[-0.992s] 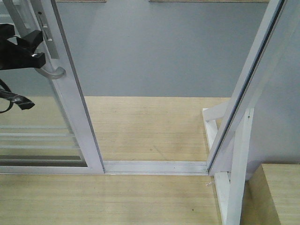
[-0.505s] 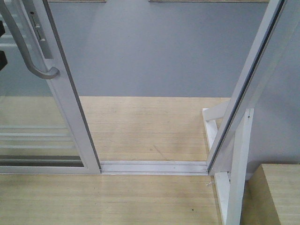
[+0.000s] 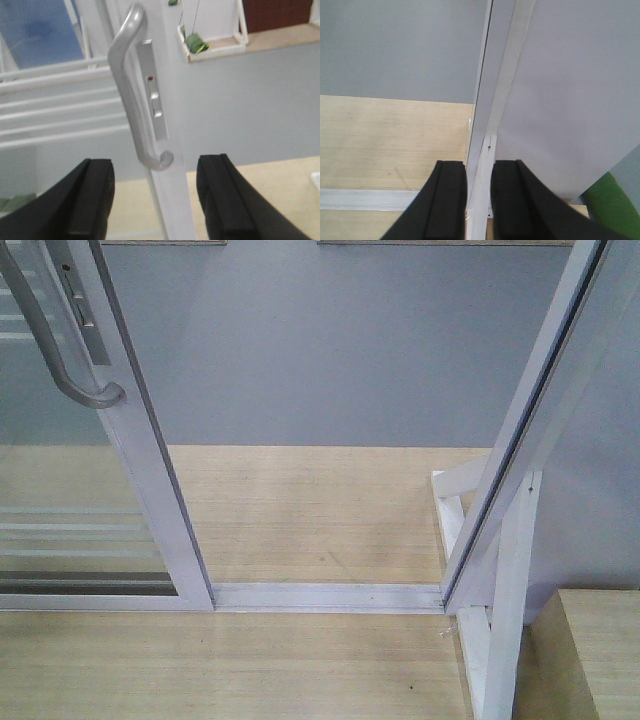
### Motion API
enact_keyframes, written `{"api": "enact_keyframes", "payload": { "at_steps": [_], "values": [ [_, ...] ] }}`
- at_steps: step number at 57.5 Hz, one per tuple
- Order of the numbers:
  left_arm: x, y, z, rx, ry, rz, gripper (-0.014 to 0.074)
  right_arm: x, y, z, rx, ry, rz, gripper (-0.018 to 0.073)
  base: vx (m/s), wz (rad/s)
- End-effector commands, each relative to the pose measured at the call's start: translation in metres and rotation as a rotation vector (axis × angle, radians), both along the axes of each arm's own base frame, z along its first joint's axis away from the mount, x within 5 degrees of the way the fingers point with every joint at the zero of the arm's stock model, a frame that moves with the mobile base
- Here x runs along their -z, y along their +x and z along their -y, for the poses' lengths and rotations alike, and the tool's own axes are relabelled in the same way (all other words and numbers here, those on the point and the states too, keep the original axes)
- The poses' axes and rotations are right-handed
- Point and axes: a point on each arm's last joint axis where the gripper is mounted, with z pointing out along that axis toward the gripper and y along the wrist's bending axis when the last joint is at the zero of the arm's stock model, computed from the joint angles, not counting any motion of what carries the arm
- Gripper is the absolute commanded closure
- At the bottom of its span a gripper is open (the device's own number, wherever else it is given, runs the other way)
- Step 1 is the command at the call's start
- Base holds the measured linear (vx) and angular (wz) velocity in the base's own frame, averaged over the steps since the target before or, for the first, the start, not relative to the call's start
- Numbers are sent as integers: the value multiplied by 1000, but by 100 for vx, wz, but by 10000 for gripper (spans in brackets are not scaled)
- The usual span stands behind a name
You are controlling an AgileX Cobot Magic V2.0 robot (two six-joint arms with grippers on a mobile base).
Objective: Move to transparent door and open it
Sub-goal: 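Open the left gripper and withdraw it from the handle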
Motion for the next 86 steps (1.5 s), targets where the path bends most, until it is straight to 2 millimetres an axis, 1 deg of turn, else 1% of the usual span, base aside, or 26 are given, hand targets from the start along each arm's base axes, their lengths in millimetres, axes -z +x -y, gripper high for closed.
{"api": "enact_keyframes", "payload": {
  "at_steps": [1,4,8,13,16,23,27,32,38,43,47,52,55,62,68,70,73,86],
  "values": [
    [-17,-4,1,22,1,96,119,-16,3,1,4,-20,101,306,0,0],
    [-18,-6,1,22,-3,106,132,-16,3,1,4,-20,101,306,0,0],
    [-20,-12,1,25,-49,113,160,-16,3,1,4,-20,101,306,0,0],
    [-20,-23,1,32,-85,107,216,-16,3,1,4,-20,101,306,0,0],
    [-18,-29,1,52,-70,116,260,-16,3,1,4,-20,101,306,0,0],
    [-4,-44,3,110,8,143,358,-16,3,1,4,-20,101,306,0,0],
    [4,-53,4,141,37,188,428,-16,3,1,4,-20,101,306,0,0],
    [17,-61,3,131,-12,251,507,-16,3,1,4,-20,101,306,0,0],
    [32,-72,-2,78,-56,358,606,-16,3,1,4,-20,101,306,0,0],
    [46,-78,-5,42,-53,402,605,-16,3,1,4,-20,101,306,0,0],
    [61,-80,-5,37,-102,401,605,-16,3,1,4,-20,101,306,0,0],
    [85,-82,-5,27,-200,360,604,-16,3,1,4,-20,101,306,0,0],
    [98,-83,-5,23,-223,345,604,-16,3,1,4,-20,101,306,0,0],
    [135,-87,-6,16,-192,312,604,-16,3,1,4,-20,103,306,0,0],
    [159,-90,-6,22,-173,360,604,-16,3,1,4,-20,102,306,0,0],
    [162,-91,-6,26,-177,374,604,-16,3,1,4,-20,102,306,0,0],
    [161,-90,-6,23,-177,338,603,-15,3,1,4,-19,95,306,0,0],
    [160,-90,-6,22,-179,341,604,-14,2,1,4,-18,86,306,0,0]
  ]
}}
